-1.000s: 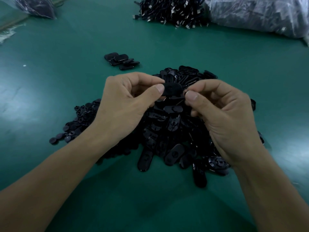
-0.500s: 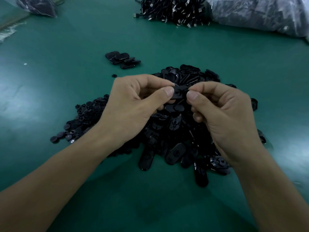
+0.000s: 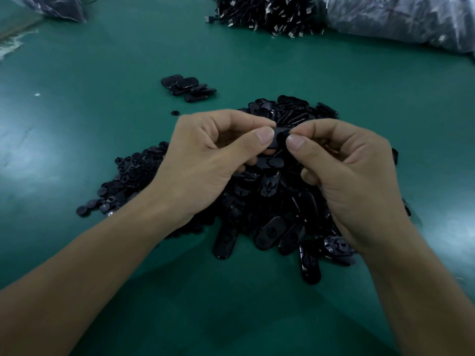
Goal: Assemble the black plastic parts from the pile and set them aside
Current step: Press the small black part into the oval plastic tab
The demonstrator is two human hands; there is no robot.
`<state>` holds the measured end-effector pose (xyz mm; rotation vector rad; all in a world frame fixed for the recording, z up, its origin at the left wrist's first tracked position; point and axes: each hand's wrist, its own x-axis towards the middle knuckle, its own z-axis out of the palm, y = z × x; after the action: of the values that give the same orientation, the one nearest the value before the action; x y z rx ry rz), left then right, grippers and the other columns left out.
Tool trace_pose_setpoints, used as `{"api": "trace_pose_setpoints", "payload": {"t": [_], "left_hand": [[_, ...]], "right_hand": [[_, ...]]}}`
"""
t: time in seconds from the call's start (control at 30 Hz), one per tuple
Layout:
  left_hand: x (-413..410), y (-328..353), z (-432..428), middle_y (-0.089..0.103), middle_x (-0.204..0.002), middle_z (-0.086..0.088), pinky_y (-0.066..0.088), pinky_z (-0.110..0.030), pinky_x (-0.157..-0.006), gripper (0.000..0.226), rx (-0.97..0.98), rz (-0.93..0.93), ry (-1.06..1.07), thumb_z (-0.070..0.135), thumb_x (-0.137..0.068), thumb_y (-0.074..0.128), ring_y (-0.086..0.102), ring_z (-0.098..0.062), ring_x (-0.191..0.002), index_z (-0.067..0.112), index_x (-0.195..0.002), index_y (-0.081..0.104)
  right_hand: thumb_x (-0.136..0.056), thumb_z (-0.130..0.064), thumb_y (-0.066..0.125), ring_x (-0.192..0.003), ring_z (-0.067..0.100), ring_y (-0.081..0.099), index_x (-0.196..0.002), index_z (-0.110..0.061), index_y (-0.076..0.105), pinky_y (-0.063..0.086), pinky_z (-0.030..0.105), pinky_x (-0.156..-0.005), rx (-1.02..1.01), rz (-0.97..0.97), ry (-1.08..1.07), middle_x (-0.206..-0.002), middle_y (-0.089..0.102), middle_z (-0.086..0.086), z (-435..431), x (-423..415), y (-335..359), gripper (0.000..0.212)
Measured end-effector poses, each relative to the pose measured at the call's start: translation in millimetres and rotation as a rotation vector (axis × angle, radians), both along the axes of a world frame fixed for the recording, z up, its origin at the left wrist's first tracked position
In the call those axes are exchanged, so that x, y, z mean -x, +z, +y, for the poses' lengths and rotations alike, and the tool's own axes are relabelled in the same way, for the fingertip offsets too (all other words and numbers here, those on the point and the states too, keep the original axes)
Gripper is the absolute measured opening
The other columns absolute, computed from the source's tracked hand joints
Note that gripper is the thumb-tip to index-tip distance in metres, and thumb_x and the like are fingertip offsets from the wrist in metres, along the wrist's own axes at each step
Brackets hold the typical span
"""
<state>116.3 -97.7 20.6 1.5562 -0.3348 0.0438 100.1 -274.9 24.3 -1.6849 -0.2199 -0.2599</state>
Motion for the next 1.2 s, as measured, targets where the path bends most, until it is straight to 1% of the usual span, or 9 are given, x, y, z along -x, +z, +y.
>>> {"api": "trace_pose_setpoints", "payload": {"t": [0.17,0.27,0.4,0.6,0.67,0.77,0.83,1.0,1.2], "left_hand": [[-0.4,-1.7,0.2,0.077,-0.081,0.003,0.053,-0.017,-0.062,0.017,0.01,0.002,-0.01,0.033,-0.079,0.071,0.063,-0.003,-0.065,0.026,-0.094,0.076],[-1.2,-2.2,0.4,0.077,-0.082,0.003,0.052,-0.016,-0.062,0.018,0.01,0.02,-0.014,0.034,-0.079,0.072,0.064,-0.002,-0.066,0.027,-0.095,0.077],[-1.8,-2.3,0.6,0.077,-0.082,0.005,0.052,-0.016,-0.061,0.017,0.007,0.031,-0.021,0.035,-0.079,0.071,0.064,-0.001,-0.066,0.029,-0.094,0.077],[-2.0,-3.1,0.2,0.076,-0.08,0.007,0.052,-0.014,-0.061,0.013,0.004,0.041,-0.013,0.034,-0.081,0.073,0.064,0.0,-0.067,0.029,-0.093,0.076],[-3.4,-4.5,1.0,0.077,-0.081,0.005,0.052,-0.015,-0.061,0.006,0.021,0.044,0.008,0.026,-0.087,0.074,0.064,-0.001,-0.065,0.028,-0.091,0.078],[-6.9,-6.8,2.8,0.077,-0.08,0.002,0.052,-0.015,-0.061,0.014,0.025,0.044,0.07,0.015,-0.091,0.071,0.062,-0.002,-0.063,0.027,-0.089,0.078],[-8.2,-7.3,3.6,0.077,-0.079,0.002,0.052,-0.015,-0.061,0.015,0.025,0.041,0.101,0.014,-0.092,0.071,0.062,-0.003,-0.062,0.027,-0.088,0.078],[-8.7,-8.1,3.0,0.077,-0.078,0.004,0.052,-0.015,-0.062,0.015,0.002,0.032,0.108,0.015,-0.091,0.072,0.062,-0.001,-0.062,0.028,-0.088,0.078],[-8.7,-7.2,4.0,0.077,-0.078,0.002,0.052,-0.015,-0.061,0.013,-0.015,0.003,0.117,0.015,-0.092,0.071,0.062,-0.002,-0.061,0.027,-0.091,0.077]], "right_hand": [[-0.092,-0.015,0.072,-0.058,-0.002,0.05,-0.084,-0.027,0.071,0.043,0.011,-0.057,0.097,-0.024,-0.017,-0.065,0.062,-0.015,1.0,1.6,0.2,0.014],[-0.092,-0.014,0.072,-0.059,-0.002,0.053,-0.086,-0.026,0.07,0.044,0.01,-0.058,0.124,-0.043,-0.018,-0.065,0.063,-0.015,2.1,2.2,0.7,0.014],[-0.091,-0.014,0.073,-0.066,0.002,0.058,-0.087,-0.026,0.071,0.049,0.014,-0.063,0.136,-0.074,-0.038,-0.072,0.069,-0.01,2.4,2.7,1.0,0.013],[-0.093,-0.019,0.071,-0.066,0.0,0.055,-0.091,-0.029,0.068,0.043,0.012,-0.062,0.237,-0.123,-0.084,-0.073,0.063,-0.015,2.5,2.7,-0.6,0.011],[-0.095,-0.017,0.065,-0.068,0.002,0.056,-0.091,-0.031,0.063,0.046,0.015,-0.063,0.193,-0.114,-0.082,-0.078,0.063,-0.013,2.9,2.1,0.9,0.014],[-0.095,-0.011,0.056,-0.08,0.008,0.066,-0.092,-0.025,0.055,0.05,0.02,-0.062,0.015,-0.084,-0.097,-0.095,0.069,-0.005,0.9,0.4,3.8,0.014],[-0.095,-0.007,0.053,-0.084,0.013,0.071,-0.093,-0.02,0.052,0.051,0.021,-0.062,-0.06,-0.071,-0.095,-0.099,0.072,0.003,0.0,0.0,4.7,0.013],[-0.096,-0.007,0.06,-0.069,0.009,0.07,-0.094,-0.02,0.064,0.05,0.015,-0.061,0.046,-0.085,-0.107,-0.083,0.075,-0.001,-0.4,0.6,2.9,0.013],[-0.096,-0.013,0.066,-0.064,0.009,0.069,-0.102,-0.024,0.073,0.051,0.016,-0.059,0.074,-0.114,-0.049,-0.079,0.075,-0.003,-0.5,2.8,3.1,0.014]]}}
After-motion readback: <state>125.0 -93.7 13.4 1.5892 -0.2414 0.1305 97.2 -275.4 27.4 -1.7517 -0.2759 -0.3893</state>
